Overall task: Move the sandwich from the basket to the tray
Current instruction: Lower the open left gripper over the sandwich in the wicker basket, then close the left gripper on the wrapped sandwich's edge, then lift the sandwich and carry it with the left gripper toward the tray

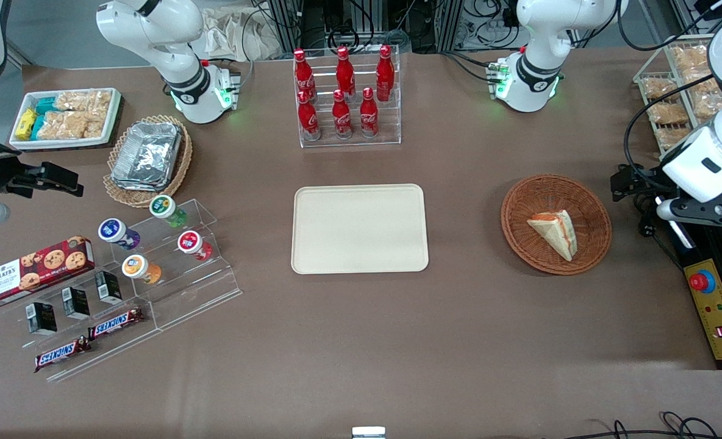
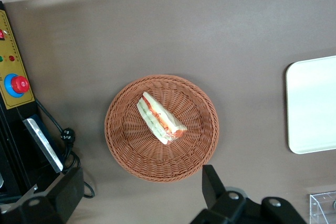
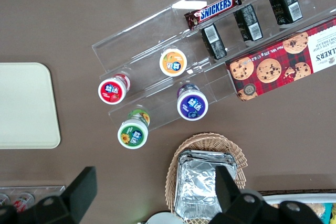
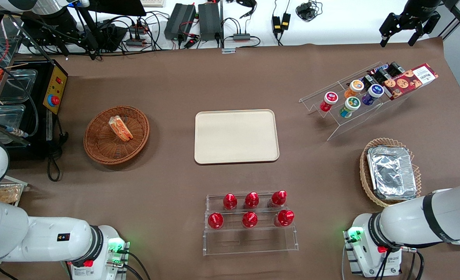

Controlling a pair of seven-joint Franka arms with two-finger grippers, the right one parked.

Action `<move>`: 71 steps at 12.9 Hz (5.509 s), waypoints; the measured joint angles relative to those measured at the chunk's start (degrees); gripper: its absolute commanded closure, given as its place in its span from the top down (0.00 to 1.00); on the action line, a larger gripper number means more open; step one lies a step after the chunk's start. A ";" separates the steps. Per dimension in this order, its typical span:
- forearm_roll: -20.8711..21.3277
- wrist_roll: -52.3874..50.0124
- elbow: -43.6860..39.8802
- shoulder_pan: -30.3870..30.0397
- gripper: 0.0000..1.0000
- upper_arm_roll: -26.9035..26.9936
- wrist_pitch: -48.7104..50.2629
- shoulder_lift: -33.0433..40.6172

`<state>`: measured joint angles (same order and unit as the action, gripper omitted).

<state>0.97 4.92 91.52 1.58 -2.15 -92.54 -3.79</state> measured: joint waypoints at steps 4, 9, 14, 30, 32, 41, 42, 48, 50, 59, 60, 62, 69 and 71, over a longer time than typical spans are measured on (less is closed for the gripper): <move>0.00 -2.14 -0.41 0.02 1.00 -0.01 0.62 -0.29; -0.03 -26.50 5.48 0.14 1.00 -0.25 0.22 1.33; 0.00 -45.09 30.33 0.08 1.00 -0.16 -23.00 8.49; -0.23 -59.77 45.48 -2.80 1.00 -0.07 -49.64 -1.46; -0.26 -60.62 45.48 -2.58 1.00 -0.35 -50.23 -2.19; -0.46 -61.43 45.87 -2.35 0.00 -0.56 -54.11 -5.68; -0.46 -61.61 45.87 -2.29 0.00 -0.66 -54.11 -5.68; -0.04 -59.73 44.86 -1.76 0.00 -2.78 -51.81 -4.49; -0.01 -55.51 41.95 -1.72 0.00 -2.94 -44.92 -2.34; -0.01 -43.20 14.45 -1.51 0.00 -14.59 -9.08 0.14; -0.01 -43.20 13.13 -1.37 0.00 -17.16 -8.75 -0.08; -0.02 -43.24 10.62 -1.07 0.00 -21.77 -8.65 -1.37; 4.81 -56.07 5.65 7.17 0.00 -27.44 -13.42 -11.51; 8.16 -60.62 5.66 10.28 0.00 -27.47 -16.43 -15.51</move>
<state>9.14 -55.70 97.18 11.86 -29.62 -108.97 -19.30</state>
